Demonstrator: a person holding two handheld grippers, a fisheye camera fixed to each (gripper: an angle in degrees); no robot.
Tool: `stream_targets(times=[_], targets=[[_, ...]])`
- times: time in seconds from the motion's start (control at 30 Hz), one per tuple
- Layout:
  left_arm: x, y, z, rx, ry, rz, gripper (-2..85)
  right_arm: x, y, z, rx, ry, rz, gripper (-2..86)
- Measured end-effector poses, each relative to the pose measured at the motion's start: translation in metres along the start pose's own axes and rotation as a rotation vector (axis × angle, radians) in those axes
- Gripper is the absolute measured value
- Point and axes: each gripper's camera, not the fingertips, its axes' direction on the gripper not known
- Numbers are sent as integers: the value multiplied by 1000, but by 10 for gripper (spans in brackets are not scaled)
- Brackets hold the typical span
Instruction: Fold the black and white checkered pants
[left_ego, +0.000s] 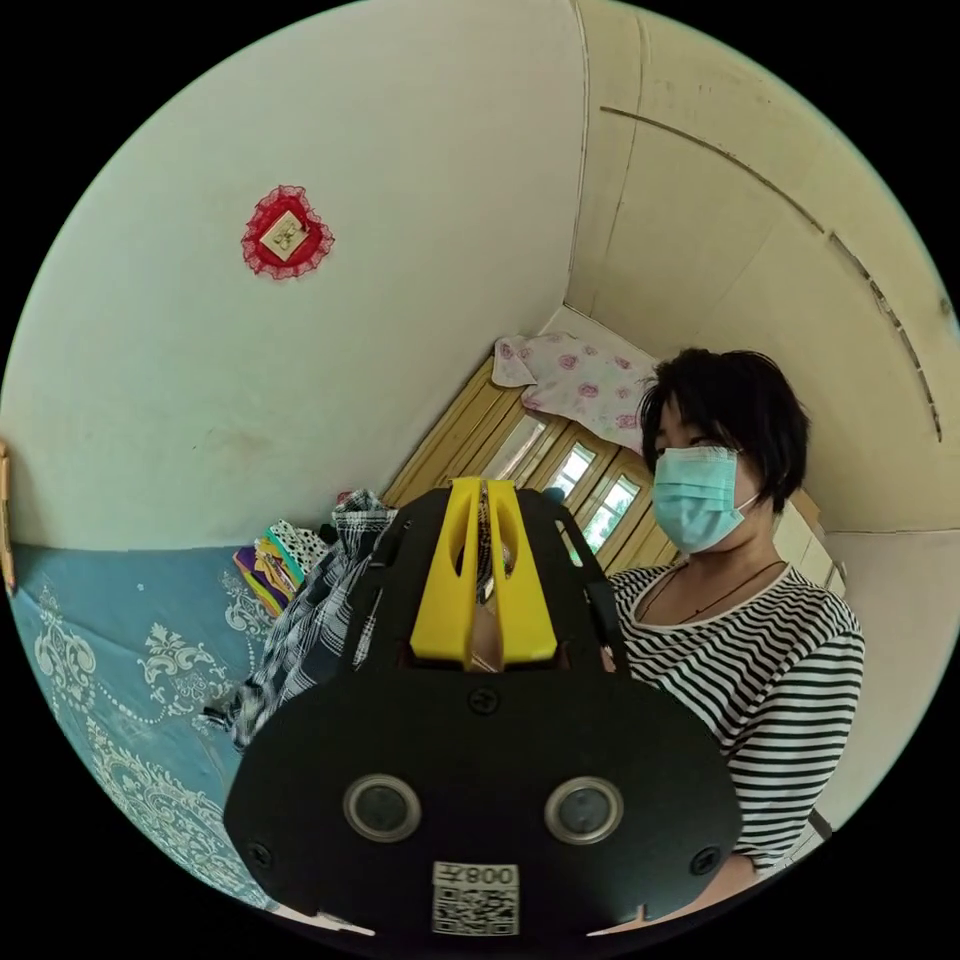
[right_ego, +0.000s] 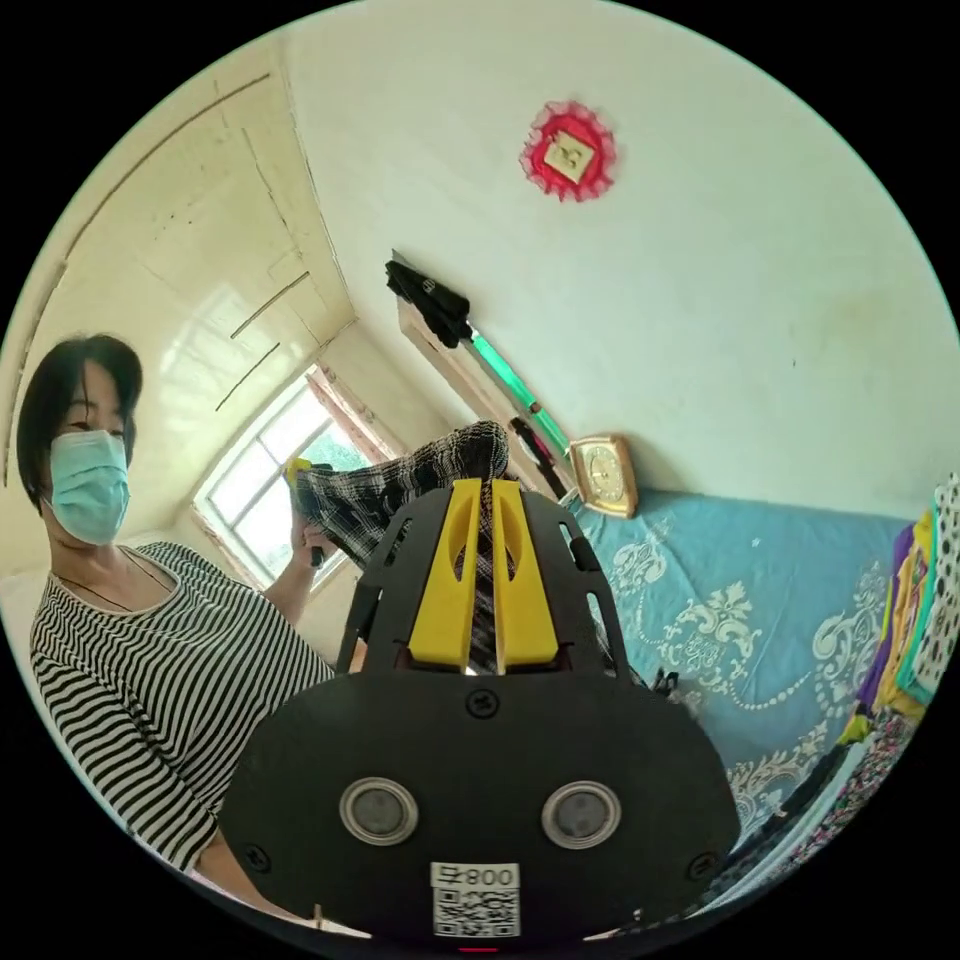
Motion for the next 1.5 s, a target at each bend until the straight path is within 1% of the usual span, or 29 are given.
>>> stream_targets(times=[0.23,0.37,0.53,0.67,0.73,0.77,0.8,0.83,0.87,0.9,0.93,0.97,1.0,1.03,1.07,1.1,1.13,1.17,1.2,1.23,1.27,1.3,1.33,1.37,1.4,1.43,1.47,1.5], targets=[[42,-32,-2,-21,159,139,8,-108,-59,-54,194,246,-275,15],[67,-48,-26,2,205,227,8,-145,-90,-55,245,293,-367,15],[72,-49,-90,71,187,262,8,-186,-135,-14,227,306,-505,14],[47,-37,-178,151,147,230,8,-194,-164,44,165,252,-543,14],[25,-27,-223,188,115,192,8,-193,-179,100,95,260,-561,14],[8,-19,-256,216,88,158,7,-192,-182,116,74,258,-563,14],[-13,-9,-292,243,53,110,7,-188,-189,152,26,257,-566,13],[-24,-3,-310,260,37,79,7,-181,-194,191,-30,265,-564,13],[-47,10,-348,295,10,27,7,-176,-197,212,-57,267,-559,13],[-70,25,-386,328,-28,-29,7,-164,-201,257,-114,255,-546,13],[-82,34,-407,351,-51,-63,7,-150,-204,306,-181,239,-532,13],[-105,52,-447,394,-96,-115,7,-142,-204,331,-212,233,-524,13],[-128,71,-487,416,-150,-175,7,-124,-203,384,-278,219,-508,13],[-139,82,-507,436,-183,-213,7,-104,-199,441,-355,198,-483,13],[-162,104,-547,461,-249,-267,7,-93,-196,470,-389,181,-469,14],[-185,127,-586,469,-323,-339,7,-72,-187,527,-458,149,-445,14],[-196,139,-605,482,-369,-379,7,-49,-175,585,-527,119,-409,14],[-218,162,-641,484,-450,-439,8,-37,-168,613,-560,104,-390,14],[-241,186,-676,486,-531,-525,8,-14,-151,668,-626,81,-353,14],[-252,198,-692,492,-565,-560,8,9,-132,720,-695,76,-323,14],[-276,219,-723,473,-607,-615,9,20,-121,745,-732,78,-305,13],[-299,242,-752,478,-663,-706,9,43,-99,792,-799,78,-259,13],[-311,252,-765,481,-690,-738,9,64,-77,834,-863,85,-227,12],[-335,271,-789,441,-729,-801,10,74,-65,854,-895,95,-210,12],[-357,289,-811,440,-778,-890,10,93,-43,888,-967,130,-180,10],[-366,298,-821,460,-784,-906,10,112,-21,918,-1044,182,-167,8],[-384,313,-838,487,-768,-932,12,121,-11,930,-1081,218,-162,6],[-400,327,-854,503,-793,-984,14,137,8,950,-1140,289,-164,3]])
